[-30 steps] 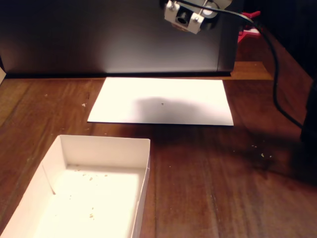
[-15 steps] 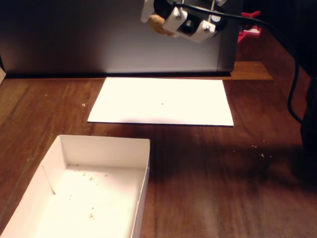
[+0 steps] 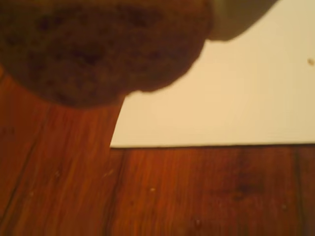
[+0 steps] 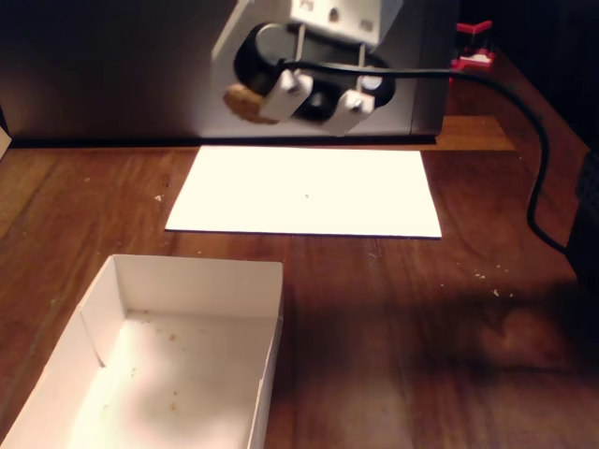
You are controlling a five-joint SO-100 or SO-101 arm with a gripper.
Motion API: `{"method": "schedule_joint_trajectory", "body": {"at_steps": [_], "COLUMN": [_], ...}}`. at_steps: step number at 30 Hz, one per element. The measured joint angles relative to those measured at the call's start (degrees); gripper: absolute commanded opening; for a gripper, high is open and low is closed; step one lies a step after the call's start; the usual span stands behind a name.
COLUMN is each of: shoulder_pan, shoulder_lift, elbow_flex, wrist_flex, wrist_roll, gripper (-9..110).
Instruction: Grasp a mini cookies block and put it in the white box.
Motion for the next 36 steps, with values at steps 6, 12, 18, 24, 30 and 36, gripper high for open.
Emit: {"method": "schedule_joint_trajectory", "body": {"at_steps": [6, 12, 18, 24, 30, 36], "shoulder_pan": [-3.4, -7.3, -9.6, -10.9, -12.7, -11.7], "shoulder_lift": [-3.6, -8.9, -16.7, -23.4, -28.7, -34.9], "elbow_flex": [-1.9, -6.5, -12.7, -17.8, -19.9, -21.4], "wrist_flex": [-0.2, -0.7, -0.7, -0.9, -0.9, -0.9], "wrist_roll": [3.7, 5.0, 5.0, 5.8, 8.3, 10.0], "gripper": [16, 16, 16, 16, 16, 16]}}
